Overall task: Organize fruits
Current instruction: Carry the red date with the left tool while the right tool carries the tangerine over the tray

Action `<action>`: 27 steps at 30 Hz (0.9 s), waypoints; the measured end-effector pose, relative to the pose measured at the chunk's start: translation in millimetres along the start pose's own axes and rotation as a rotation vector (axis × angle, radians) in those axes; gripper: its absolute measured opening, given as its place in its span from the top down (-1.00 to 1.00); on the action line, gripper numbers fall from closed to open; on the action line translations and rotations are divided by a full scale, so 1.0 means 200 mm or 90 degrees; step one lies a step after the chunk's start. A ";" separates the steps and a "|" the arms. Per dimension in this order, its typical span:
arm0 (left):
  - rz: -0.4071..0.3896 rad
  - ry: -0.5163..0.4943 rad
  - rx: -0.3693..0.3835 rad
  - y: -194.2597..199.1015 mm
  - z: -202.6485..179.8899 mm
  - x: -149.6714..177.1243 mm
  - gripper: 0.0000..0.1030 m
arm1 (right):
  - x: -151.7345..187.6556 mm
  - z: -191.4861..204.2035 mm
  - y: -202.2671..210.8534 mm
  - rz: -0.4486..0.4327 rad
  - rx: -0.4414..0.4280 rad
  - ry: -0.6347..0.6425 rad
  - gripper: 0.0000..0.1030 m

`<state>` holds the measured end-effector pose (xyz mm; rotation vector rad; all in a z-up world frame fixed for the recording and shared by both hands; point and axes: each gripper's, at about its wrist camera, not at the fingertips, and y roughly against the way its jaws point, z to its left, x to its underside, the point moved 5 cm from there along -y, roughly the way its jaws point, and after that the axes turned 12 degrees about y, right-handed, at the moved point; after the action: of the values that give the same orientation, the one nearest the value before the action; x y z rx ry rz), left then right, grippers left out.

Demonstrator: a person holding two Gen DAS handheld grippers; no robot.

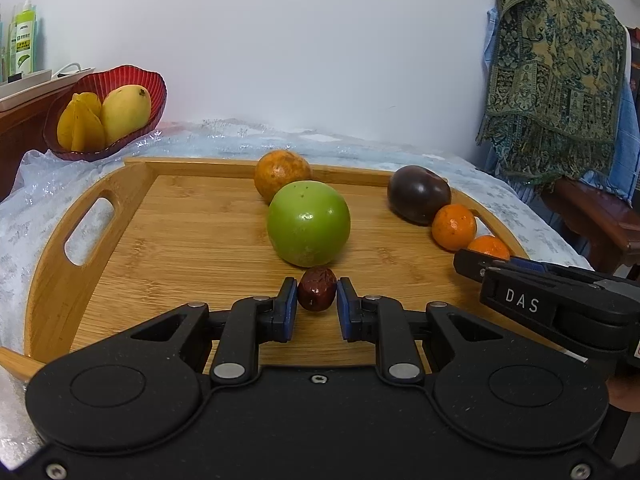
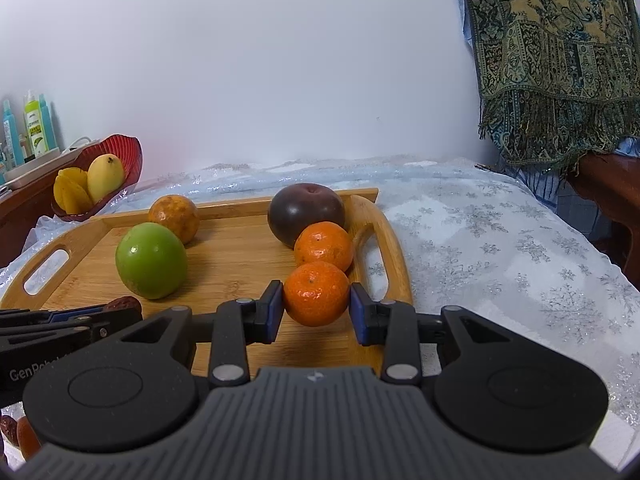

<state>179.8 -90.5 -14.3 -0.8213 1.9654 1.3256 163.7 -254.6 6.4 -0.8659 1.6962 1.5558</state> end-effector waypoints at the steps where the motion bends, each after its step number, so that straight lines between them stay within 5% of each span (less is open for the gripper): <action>1: 0.001 0.002 0.000 0.00 0.00 0.00 0.61 | 0.00 0.00 0.00 0.001 0.000 0.000 0.18; 27: 0.007 -0.003 -0.004 -0.05 0.01 0.01 0.60 | 0.00 0.03 -0.04 0.015 0.002 0.009 0.16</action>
<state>185.3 -92.0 -22.2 -0.8106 1.9666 1.3395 171.0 -250.3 0.6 -0.8603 1.7228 1.5659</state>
